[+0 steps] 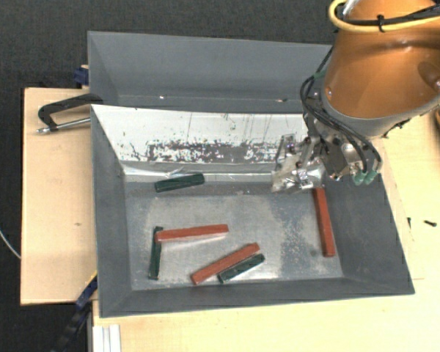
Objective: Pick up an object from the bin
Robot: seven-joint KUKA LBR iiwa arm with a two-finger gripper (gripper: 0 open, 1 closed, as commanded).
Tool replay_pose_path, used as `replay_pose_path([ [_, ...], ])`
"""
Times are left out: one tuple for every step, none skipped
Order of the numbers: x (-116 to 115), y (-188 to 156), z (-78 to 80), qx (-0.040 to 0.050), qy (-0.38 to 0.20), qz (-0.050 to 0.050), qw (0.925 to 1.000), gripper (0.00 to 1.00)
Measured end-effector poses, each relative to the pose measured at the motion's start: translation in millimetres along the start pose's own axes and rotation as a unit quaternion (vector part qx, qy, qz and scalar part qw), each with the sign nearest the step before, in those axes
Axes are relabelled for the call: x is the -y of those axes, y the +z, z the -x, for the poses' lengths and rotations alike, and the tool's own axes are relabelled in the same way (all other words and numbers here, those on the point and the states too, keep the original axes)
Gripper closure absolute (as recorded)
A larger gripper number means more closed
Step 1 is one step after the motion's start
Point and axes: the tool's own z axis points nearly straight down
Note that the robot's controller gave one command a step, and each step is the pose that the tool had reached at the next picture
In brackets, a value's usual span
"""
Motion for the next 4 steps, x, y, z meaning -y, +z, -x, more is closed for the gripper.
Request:
replay_pose_path([
  [32,160,30.0,-0.0044,-0.160,0.001,0.9871,0.00],
  [37,181,32.9,-0.0074,-0.170,0.002,0.9854,0.00],
  [4,231,10.9,-0.0038,-0.173,0.001,0.9849,0.00],
  [-26,258,55.5,-0.0055,-0.209,0.002,0.9779,1.00],
])
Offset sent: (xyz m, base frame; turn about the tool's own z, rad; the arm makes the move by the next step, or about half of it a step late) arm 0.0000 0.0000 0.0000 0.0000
